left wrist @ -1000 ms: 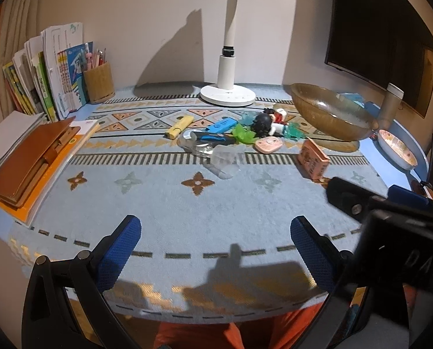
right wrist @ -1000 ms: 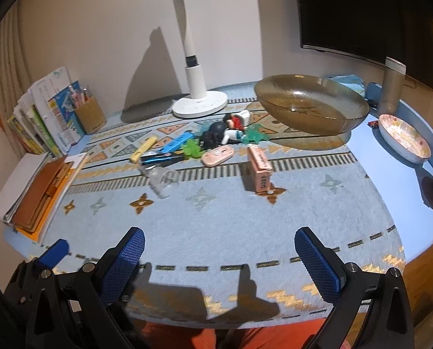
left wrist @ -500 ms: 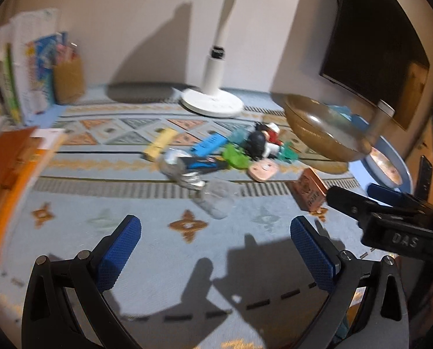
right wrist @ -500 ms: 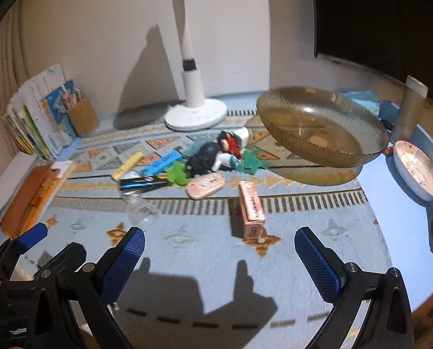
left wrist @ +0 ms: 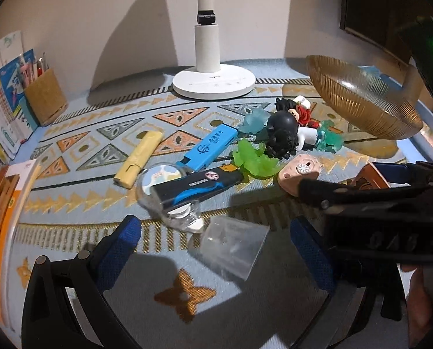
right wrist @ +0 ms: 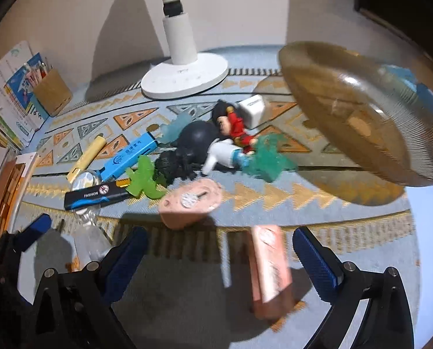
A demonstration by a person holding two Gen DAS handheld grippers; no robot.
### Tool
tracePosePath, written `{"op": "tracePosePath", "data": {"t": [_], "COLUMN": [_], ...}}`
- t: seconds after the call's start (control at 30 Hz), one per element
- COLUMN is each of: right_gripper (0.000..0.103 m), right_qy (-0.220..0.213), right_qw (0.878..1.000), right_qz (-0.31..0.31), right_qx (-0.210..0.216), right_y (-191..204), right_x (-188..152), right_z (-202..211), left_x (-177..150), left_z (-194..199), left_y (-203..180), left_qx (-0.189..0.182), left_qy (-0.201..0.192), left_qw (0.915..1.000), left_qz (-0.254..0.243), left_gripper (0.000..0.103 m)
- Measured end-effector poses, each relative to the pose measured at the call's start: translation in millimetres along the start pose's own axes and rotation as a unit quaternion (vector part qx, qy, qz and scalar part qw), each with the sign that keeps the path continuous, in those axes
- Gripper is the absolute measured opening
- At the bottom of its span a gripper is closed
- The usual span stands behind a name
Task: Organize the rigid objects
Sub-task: 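Grasp the pink printed box with the right tool while the left tool grasps the clear cup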
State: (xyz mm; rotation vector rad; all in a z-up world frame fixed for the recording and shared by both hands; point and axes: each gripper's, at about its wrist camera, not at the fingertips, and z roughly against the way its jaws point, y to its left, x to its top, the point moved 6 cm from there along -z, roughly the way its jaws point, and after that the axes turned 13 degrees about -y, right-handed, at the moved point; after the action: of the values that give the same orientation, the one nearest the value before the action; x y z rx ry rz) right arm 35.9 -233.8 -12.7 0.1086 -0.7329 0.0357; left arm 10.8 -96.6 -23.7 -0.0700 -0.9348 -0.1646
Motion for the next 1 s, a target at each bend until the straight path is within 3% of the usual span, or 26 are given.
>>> {"op": "tracePosePath", "data": {"t": [0.07,0.2,0.27,0.33,0.43,0.47,0.57,0.77,0.9,1.0], "right_gripper": [0.097,0.097,0.097,0.097,0.097,0.091,0.067,0.051,0.045,0.045], "right_qy": [-0.007,-0.036,-0.023,-0.017,-0.015,-0.015,-0.008,-0.013,-0.029,-0.034], "right_qw": [1.0,0.999,0.998,0.996,0.997,0.997,0.997,0.997,0.997,0.996], "right_qz": [0.01,-0.016,-0.038,-0.045,-0.036,-0.034,-0.032,-0.036,-0.051,-0.065], "right_qx": [-0.005,0.025,0.052,0.069,0.066,0.063,0.07,0.061,0.05,0.055], "right_y": [-0.3,-24.0,-38.0,-43.7,-41.9,-40.8,-36.3,-44.5,-57.7,-64.0], "right_x": [0.3,-0.7,-7.3,-14.1,-18.0,-18.6,-21.7,-25.7,-24.6,-22.0], "right_z": [1.3,19.5,20.6,21.4,19.8,17.8,14.7,18.6,27.0,31.4], "left_x": [-0.6,-2.8,-4.9,-8.1,-12.8,-14.3,-18.2,-24.4,-25.4,-24.4], "left_z": [-1.4,-2.5,-1.9,0.4,4.5,5.4,8.3,15.4,21.6,29.0], "left_y": [0.3,4.5,3.9,2.1,0.1,0.7,11.9,56.2,56.7,33.7], "left_qx": [0.004,0.001,-0.013,-0.03,-0.048,-0.052,-0.049,-0.007,-0.043,-0.097], "left_qy": [-0.001,0.002,0.006,0.01,0.015,0.019,0.028,0.035,0.036,0.031], "left_qw": [1.0,1.0,0.9998,0.9993,0.9981,0.9977,0.9972,0.9956,0.9937,0.9919], "left_qz": [-0.004,0.0,0.011,0.022,0.036,0.039,0.049,0.086,0.097,0.076], "left_gripper": [0.102,0.099,0.084,0.08,0.063,0.061,0.061,0.061,0.061,0.061]}}
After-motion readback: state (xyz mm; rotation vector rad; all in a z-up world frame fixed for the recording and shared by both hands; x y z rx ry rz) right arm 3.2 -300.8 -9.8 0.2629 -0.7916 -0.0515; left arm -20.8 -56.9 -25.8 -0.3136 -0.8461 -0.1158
